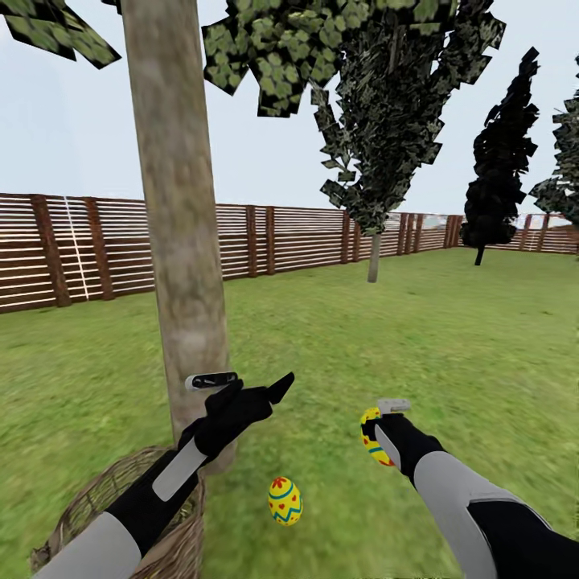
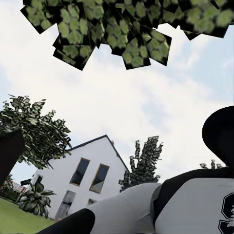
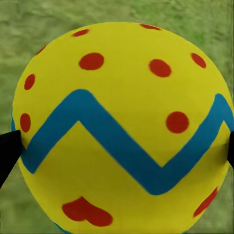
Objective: Take the three Easter eggs out of the wicker basket on the lawn in the garden, then place them on the lawn next to a single tree (choose any tree) so that all three eggs are next to the same tree and none are left in the basket.
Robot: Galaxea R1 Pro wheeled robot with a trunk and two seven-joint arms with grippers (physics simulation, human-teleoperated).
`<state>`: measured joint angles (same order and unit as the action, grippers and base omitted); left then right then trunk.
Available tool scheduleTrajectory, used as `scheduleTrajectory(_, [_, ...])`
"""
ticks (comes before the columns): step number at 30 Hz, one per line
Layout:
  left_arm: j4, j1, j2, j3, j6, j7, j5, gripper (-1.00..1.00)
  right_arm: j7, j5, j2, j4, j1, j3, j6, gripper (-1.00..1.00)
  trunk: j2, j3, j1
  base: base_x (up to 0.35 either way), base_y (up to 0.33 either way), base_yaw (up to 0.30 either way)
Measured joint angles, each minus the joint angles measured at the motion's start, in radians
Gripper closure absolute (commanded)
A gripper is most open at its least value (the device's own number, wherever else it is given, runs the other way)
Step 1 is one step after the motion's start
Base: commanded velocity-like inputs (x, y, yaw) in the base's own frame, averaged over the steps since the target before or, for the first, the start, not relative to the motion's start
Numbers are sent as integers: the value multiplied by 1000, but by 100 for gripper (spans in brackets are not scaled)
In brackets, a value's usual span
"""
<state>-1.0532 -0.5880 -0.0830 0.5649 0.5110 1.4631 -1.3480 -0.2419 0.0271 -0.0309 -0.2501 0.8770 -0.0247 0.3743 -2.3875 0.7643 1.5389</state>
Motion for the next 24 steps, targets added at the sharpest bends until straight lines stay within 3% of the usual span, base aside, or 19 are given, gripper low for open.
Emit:
scheduleTrajectory(4, [0,0,0,0,0,0,0,-100,-9,-1,-52,-1,0,0,2,100,0,4,0,0,0,-15])
scheduleTrajectory(7, [0,0,0,0,0,0,0,-100,-9,-1,-66,-4,0,3,6,100,0,8,0,0,0,-48])
scheduleTrajectory(24, [0,0,0,0,0,0,0,-100,-6,0,-72,-5,0,4,2,100,0,31,0,0,0,-10])
